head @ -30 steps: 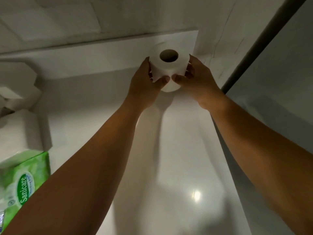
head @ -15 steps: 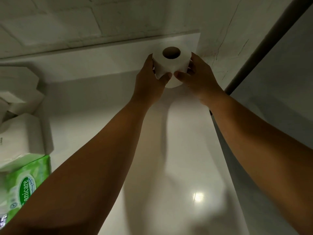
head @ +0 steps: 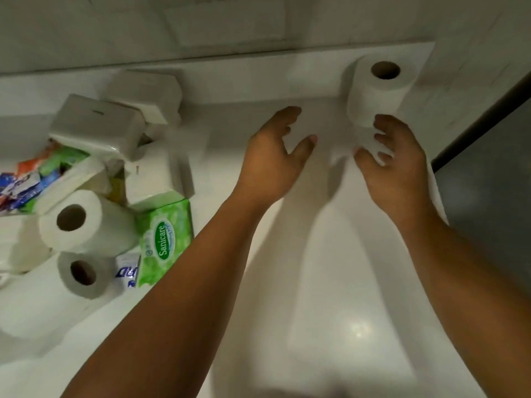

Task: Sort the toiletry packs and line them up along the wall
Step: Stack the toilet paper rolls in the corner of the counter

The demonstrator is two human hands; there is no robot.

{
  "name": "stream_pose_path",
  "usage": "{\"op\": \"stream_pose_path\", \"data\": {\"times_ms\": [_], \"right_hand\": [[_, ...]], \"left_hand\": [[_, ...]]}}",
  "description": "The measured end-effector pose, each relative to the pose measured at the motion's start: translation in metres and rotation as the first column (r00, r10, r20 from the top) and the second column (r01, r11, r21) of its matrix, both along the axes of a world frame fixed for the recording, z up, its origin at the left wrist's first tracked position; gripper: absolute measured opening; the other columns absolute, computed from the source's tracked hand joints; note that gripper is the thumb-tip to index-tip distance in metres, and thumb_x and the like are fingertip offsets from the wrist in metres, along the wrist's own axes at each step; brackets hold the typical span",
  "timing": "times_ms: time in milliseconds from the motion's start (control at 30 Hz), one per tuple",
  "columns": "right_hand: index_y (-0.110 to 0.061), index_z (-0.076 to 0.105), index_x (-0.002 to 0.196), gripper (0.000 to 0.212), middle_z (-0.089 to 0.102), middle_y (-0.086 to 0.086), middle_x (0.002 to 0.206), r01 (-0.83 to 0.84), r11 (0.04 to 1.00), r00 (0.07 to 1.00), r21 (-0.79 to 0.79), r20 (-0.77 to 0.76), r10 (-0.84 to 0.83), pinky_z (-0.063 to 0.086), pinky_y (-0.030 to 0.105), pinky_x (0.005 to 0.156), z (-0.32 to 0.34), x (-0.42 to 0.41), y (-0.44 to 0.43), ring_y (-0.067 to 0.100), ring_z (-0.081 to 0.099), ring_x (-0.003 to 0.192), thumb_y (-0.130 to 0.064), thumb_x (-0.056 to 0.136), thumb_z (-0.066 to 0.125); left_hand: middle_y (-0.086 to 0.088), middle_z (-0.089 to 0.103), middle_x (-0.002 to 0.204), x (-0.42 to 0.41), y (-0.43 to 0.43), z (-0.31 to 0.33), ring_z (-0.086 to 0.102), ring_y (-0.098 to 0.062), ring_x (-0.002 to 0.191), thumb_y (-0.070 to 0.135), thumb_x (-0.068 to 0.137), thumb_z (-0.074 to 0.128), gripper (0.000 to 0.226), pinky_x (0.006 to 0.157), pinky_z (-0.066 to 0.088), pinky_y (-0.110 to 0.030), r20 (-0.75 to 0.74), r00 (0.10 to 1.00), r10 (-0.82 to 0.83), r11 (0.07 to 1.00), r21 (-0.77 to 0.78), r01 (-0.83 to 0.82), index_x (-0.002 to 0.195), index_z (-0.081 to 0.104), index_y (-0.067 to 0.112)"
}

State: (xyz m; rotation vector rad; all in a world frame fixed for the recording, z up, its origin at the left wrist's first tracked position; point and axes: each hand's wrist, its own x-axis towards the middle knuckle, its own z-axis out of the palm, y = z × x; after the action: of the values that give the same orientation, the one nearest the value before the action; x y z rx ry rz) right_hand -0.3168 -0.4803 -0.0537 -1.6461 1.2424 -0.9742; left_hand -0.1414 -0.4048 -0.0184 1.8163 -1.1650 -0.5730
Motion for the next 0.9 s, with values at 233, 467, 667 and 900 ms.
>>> {"op": "stream_pose_path", "data": {"times_ms": [233,467,667,900], "right_hand": [[-0.029,0.054,0.13,0.05,0.056,-0.015,0.131,-0.281,0.959,0.96,0.027,0.013,0.281,0.043,0.035,0.108,0.013,0.074,0.096,0.004,0.052,0.123,-0.022,0.085,0.073],[-0.025,0.054,0.133,0.055,0.055,-0.012,0.133,-0.518,0.855,0.855,0.037,0.015,0.518,0.042,0.029,0.108,0.022,0.161,0.194,0.005,0.05,0.125,-0.026,0.083,0.076],[-0.027,0.042,0.143,0.072,0.047,-0.011,0.143,-0.597,0.797,0.793,0.086,-0.087,0.603,0.036,0.024,0.11,0.019,0.227,0.245,0.005,0.046,0.13,-0.026,0.081,0.078],[-0.034,0.04,0.138,0.076,0.055,-0.019,0.126,-0.538,0.835,0.831,0.117,-0.097,0.548,0.046,0.03,0.102,0.01,0.269,0.27,0.005,0.053,0.117,-0.023,0.075,0.081]], "left_hand": [[0.01,0.064,0.126,0.062,0.116,0.02,0.059,-0.006,0.117,0.035,0.09,0.068,0.04,0.103,0.049,-0.033,0.122,0.99,0.064,0.998,0.004,-0.065,0.128,0.062,0.023],[0.002,0.068,0.118,0.15,0.231,0.036,0.062,-0.018,0.106,0.025,0.091,0.07,0.028,0.092,0.043,-0.022,0.404,0.91,0.096,0.985,0.092,-0.145,0.118,0.068,0.018],[0.012,0.061,0.116,0.215,0.285,0.036,0.051,-0.005,0.102,0.023,0.091,0.069,0.024,0.089,0.036,-0.016,0.466,0.881,0.076,0.965,0.187,-0.182,0.115,0.068,0.022],[-0.001,0.054,0.133,0.249,0.302,0.02,0.057,-0.021,0.112,0.031,0.089,0.071,0.04,0.096,0.049,-0.034,0.431,0.901,0.047,0.956,0.243,-0.166,0.126,0.06,0.02]]}}
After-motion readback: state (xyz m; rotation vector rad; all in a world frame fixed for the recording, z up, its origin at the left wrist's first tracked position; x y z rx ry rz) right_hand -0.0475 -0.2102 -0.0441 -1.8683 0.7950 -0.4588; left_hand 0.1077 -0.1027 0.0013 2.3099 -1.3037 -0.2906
